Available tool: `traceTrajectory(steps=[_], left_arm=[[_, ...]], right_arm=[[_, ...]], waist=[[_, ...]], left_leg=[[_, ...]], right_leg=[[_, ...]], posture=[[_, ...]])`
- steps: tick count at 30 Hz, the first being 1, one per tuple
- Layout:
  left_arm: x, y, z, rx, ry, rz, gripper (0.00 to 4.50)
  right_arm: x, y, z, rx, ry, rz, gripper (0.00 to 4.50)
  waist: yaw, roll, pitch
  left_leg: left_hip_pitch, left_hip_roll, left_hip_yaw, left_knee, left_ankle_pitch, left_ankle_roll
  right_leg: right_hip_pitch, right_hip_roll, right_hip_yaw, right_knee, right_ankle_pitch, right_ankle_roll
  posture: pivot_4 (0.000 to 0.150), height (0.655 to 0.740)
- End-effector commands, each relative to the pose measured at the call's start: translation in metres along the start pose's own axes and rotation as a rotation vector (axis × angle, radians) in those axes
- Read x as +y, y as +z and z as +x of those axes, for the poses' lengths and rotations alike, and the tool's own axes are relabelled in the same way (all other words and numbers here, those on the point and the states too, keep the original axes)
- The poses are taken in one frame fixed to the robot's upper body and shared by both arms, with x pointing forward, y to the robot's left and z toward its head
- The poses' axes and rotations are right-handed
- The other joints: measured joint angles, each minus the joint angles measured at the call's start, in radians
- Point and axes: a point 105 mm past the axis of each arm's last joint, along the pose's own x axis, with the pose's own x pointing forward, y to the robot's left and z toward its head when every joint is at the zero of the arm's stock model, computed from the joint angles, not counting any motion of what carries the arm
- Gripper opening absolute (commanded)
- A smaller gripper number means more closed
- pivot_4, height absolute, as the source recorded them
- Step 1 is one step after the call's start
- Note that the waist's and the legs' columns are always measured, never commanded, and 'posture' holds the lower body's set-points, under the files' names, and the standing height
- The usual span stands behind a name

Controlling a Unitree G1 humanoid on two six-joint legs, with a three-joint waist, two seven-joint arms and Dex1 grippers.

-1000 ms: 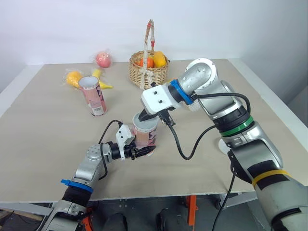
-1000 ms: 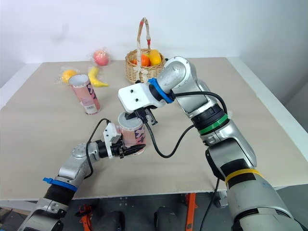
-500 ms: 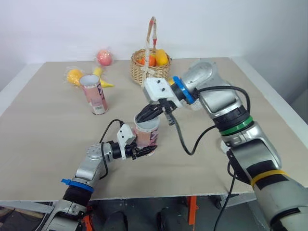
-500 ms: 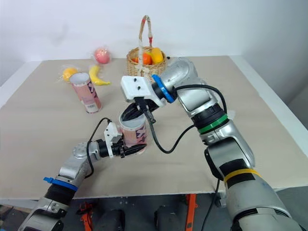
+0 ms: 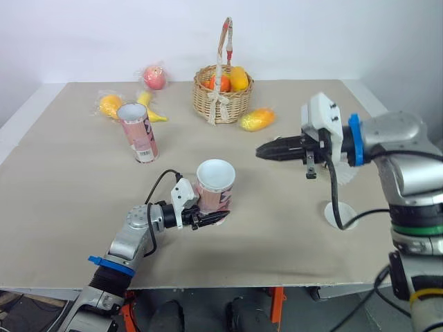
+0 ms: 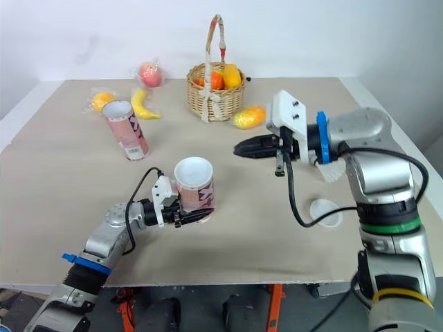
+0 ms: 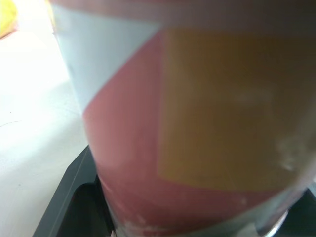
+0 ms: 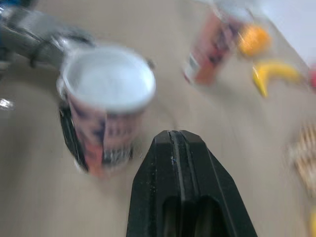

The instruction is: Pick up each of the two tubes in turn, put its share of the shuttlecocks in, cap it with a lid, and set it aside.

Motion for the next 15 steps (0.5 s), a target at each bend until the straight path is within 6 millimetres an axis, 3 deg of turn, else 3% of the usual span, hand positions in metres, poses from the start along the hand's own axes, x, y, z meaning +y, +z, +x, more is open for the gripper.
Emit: traceTrajectory(steps=[1, 2, 6, 10, 15], left_arm=[[0.007, -0.013, -0.008, 0.074, 0.026, -0.006, 2.92], [0.009, -0.012, -0.008, 0.075, 0.028, -0.002, 2.92], [0.014, -0.004, -0.008, 0.049, 0.022, 0.004, 4.34], [0.008, 0.005, -0.010, 0.015, -0.033, -0.020, 4.49], [0.004, 0.012, -0.021, 0.025, -0.061, -0.029, 4.49]], right_arm=[[0.013, -0.012, -0.003, 0.060, -0.041, -0.002, 1.80], [0.018, -0.021, -0.002, 0.078, -0.045, 0.030, 2.41], [0.037, -0.046, 0.006, 0.103, -0.056, 0.157, 4.33], [0.052, -0.051, 0.014, 0.091, -0.010, 0.200, 4.49], [0.054, -0.052, 0.022, 0.071, 0.020, 0.240, 4.49]], waist=[[-0.001, -0.001, 0.001], [-0.001, -0.001, 0.001], [-0.001, -0.002, 0.003], [0.000, -0.002, 0.008], [0.001, -0.004, 0.013]], left_leg=[[0.000, 0.000, 0.000, 0.000, 0.000, 0.000], [0.000, 0.000, 0.000, 0.000, 0.000, 0.000], [0.000, 0.000, 0.000, 0.001, 0.000, 0.000], [-0.003, -0.001, 0.000, 0.001, 0.000, 0.000], [-0.007, -0.001, -0.002, 0.002, -0.001, -0.001]], right_leg=[[0.000, 0.000, 0.000, 0.000, 0.000, 0.000], [0.000, 0.000, 0.000, 0.000, 0.000, 0.000], [0.000, 0.000, 0.000, 0.000, 0.001, 0.001], [-0.001, 0.000, 0.000, 0.000, 0.000, 0.003], [-0.002, -0.001, -0.002, -0.003, -0.001, 0.003]], posture=[[0.150, 0.7400], [0.150, 0.7400], [0.150, 0.7400], [0.150, 0.7400], [0.150, 0.7400]])
